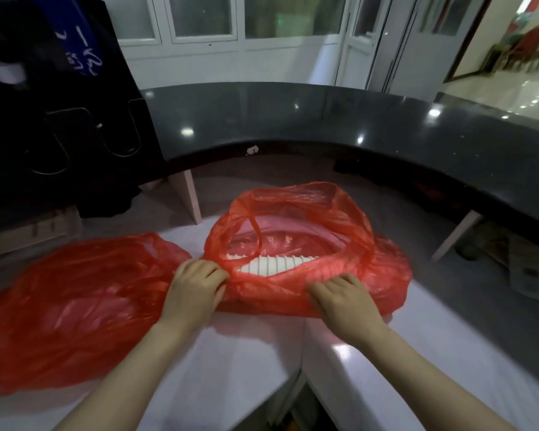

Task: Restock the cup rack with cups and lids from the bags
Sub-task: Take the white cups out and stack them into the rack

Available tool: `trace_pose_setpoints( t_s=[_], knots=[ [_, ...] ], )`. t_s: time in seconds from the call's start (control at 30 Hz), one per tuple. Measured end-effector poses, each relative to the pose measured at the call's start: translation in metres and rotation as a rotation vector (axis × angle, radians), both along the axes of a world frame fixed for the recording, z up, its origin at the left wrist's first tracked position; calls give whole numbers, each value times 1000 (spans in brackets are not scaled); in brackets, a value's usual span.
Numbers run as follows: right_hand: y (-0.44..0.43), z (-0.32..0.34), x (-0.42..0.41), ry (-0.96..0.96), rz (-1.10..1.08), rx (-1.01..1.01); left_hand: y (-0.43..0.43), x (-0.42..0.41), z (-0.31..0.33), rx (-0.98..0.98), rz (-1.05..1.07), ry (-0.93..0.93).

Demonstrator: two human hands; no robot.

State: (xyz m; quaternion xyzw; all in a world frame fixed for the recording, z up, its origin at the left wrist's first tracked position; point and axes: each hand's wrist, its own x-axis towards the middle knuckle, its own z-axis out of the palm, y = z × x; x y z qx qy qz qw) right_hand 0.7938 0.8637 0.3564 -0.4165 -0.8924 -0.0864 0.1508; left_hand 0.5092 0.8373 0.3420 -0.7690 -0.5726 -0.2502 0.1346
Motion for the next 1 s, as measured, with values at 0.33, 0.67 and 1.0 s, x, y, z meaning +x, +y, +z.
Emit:
trace_pose_setpoints(
  t_s=[0.33, 0.67, 1.0],
  knots=[
    [38, 28, -91, -77, -50, -115, -19, -21, 4, -62, -43, 194],
    [42, 9, -112, -215, -43, -259, -16, -24, 9, -130, 23, 312],
    [47, 17, -103, -368, -143, -343, 12, -34, 8, -826, 468, 352]
  ],
)
